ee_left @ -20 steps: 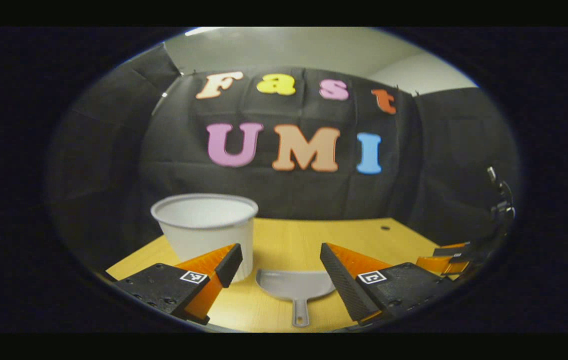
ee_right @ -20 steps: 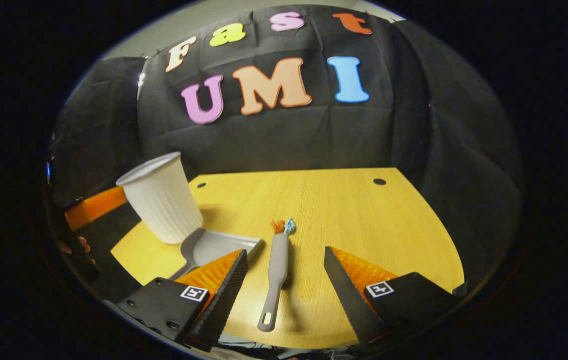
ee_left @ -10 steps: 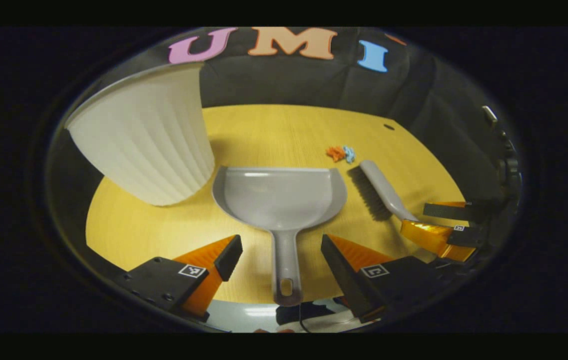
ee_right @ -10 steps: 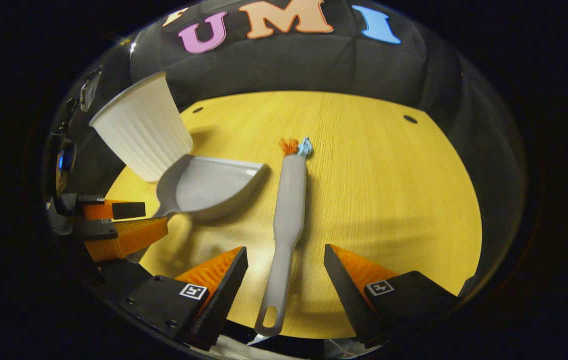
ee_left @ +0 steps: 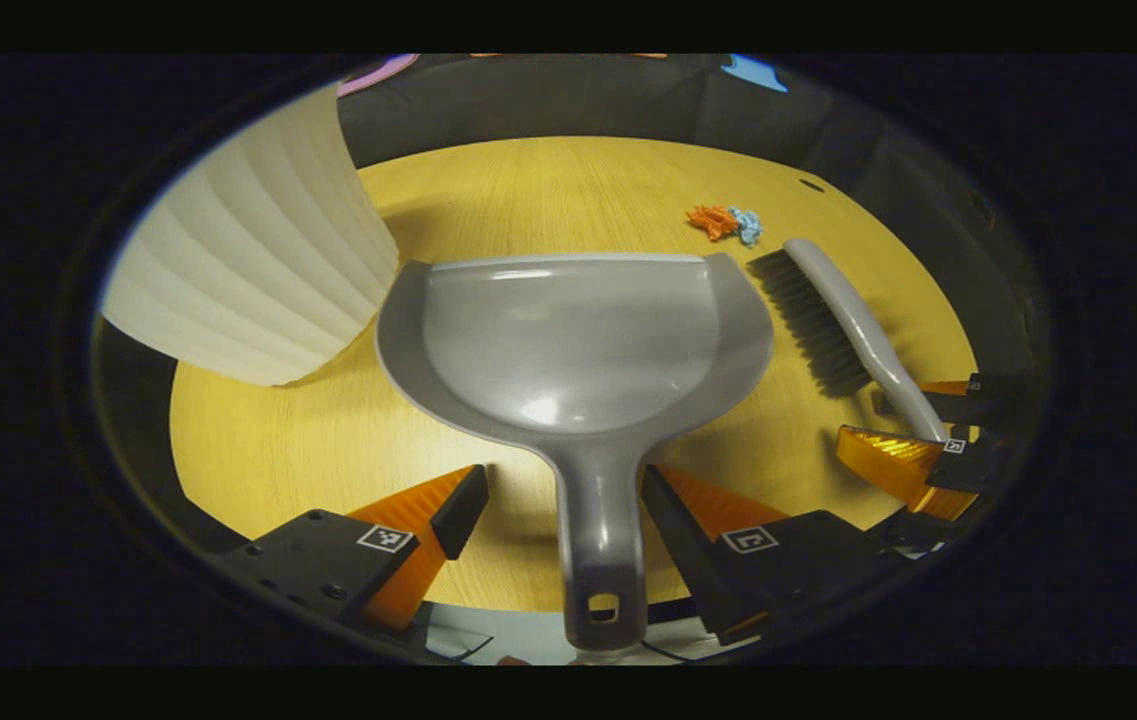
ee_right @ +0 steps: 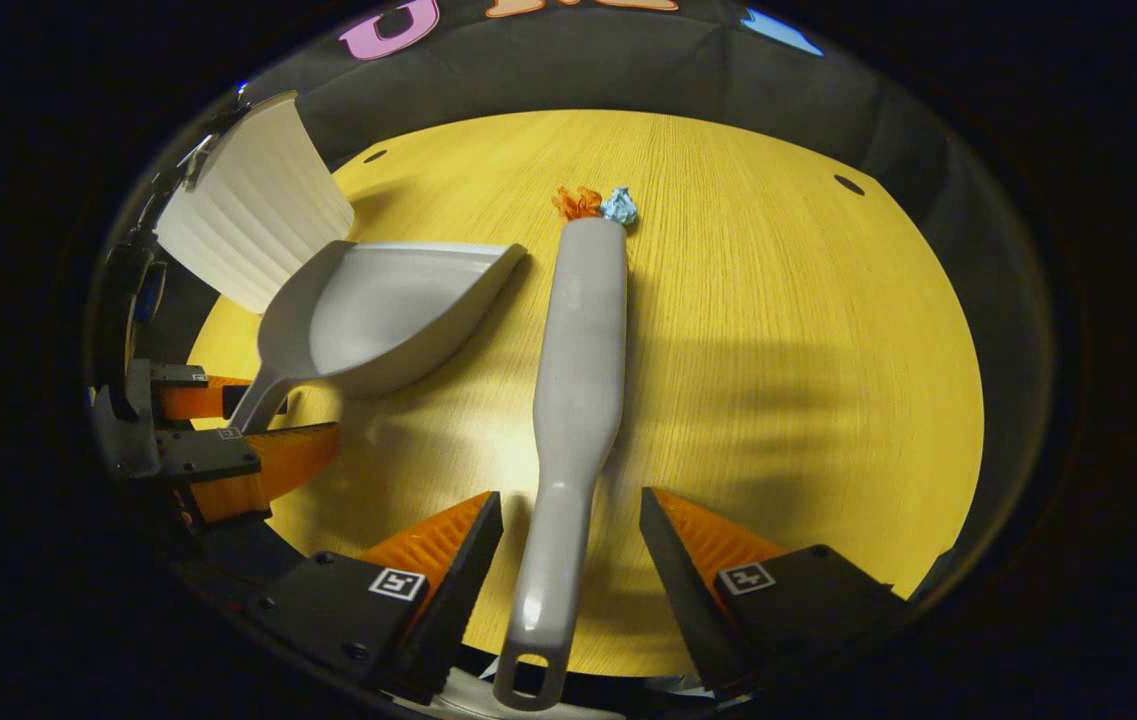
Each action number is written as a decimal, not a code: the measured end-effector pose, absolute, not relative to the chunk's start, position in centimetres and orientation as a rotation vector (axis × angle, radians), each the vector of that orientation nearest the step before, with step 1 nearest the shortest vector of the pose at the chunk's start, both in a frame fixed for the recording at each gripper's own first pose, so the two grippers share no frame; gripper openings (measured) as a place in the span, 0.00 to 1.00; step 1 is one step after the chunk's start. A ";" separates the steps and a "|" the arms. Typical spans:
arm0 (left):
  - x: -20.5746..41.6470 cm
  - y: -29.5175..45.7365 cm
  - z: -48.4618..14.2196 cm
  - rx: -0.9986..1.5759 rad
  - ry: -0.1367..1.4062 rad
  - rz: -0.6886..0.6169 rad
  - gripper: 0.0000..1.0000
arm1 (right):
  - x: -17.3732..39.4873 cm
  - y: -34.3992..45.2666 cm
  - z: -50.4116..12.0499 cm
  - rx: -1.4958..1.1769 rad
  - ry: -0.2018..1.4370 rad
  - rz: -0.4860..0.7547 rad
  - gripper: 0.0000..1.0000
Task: Pick up the small broom and dustpan from the desktop, sweep the trash into the dustpan with the broom, and then empty the trash into the garbage bin.
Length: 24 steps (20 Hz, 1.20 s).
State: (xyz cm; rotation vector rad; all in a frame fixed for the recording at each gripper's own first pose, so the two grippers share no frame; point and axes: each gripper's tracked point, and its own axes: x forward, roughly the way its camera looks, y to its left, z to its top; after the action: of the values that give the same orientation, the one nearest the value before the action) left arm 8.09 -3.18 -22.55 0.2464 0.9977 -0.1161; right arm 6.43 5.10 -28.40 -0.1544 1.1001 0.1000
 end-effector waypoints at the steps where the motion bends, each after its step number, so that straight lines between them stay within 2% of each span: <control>1: 8.1 -3.1 -22.1 0.254 0.988 -0.127 0.95 | 6.4 5.2 -28.5 -0.140 1.107 0.095 0.83; 3: 8.4 -3.3 -22.8 0.276 0.993 -0.139 0.79 | 6.7 5.3 -28.8 -0.108 1.113 0.080 0.49; 4: 8.5 -3.7 -22.5 0.275 0.983 -0.142 0.61 | 6.6 5.4 -28.4 -0.092 1.121 0.079 0.31; 5: 8.6 -3.5 -22.8 0.284 0.994 -0.143 0.43 | 6.5 5.4 -28.7 -0.080 1.133 0.081 0.33; 6: 8.5 -3.5 -22.5 0.291 0.999 -0.149 0.33 | 6.6 5.5 -28.8 -0.064 1.144 0.088 0.29; 8: 8.4 -3.5 -22.4 0.267 1.014 -0.159 0.33 | 6.4 6.1 -28.7 -0.013 1.170 0.126 0.31; 9: 8.4 -3.5 -22.4 0.261 1.017 -0.170 0.29 | 6.5 6.6 -28.1 0.036 1.177 0.149 0.31; 11: 8.9 -3.3 -21.6 0.279 0.989 -0.205 0.31 | 7.9 6.9 -26.4 0.103 1.132 0.171 0.30; 12: 9.1 -3.4 -21.0 0.287 0.970 -0.227 0.29 | 8.9 6.4 -25.1 0.105 1.100 0.170 0.29; 16: 9.6 -4.0 -19.2 0.358 0.922 -0.344 0.28 | 12.4 3.1 -20.3 0.055 0.985 0.122 0.28; 17: 9.7 -4.0 -19.0 0.394 0.912 -0.370 0.28 | 13.1 2.6 -18.9 0.057 0.963 0.121 0.24; 19: 9.7 -4.3 -18.8 0.463 0.905 -0.418 0.28 | 14.7 2.0 -16.5 0.054 0.912 0.126 0.28; 24: 9.1 -4.7 -18.0 0.498 0.915 -0.513 0.28 | 19.7 -0.7 -16.7 -0.186 0.849 0.078 0.28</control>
State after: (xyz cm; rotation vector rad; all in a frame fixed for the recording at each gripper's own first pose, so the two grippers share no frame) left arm 9.14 -4.72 -18.03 0.4980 0.9149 -0.5133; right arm 19.69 -0.66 -16.67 -0.1862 0.8490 0.0780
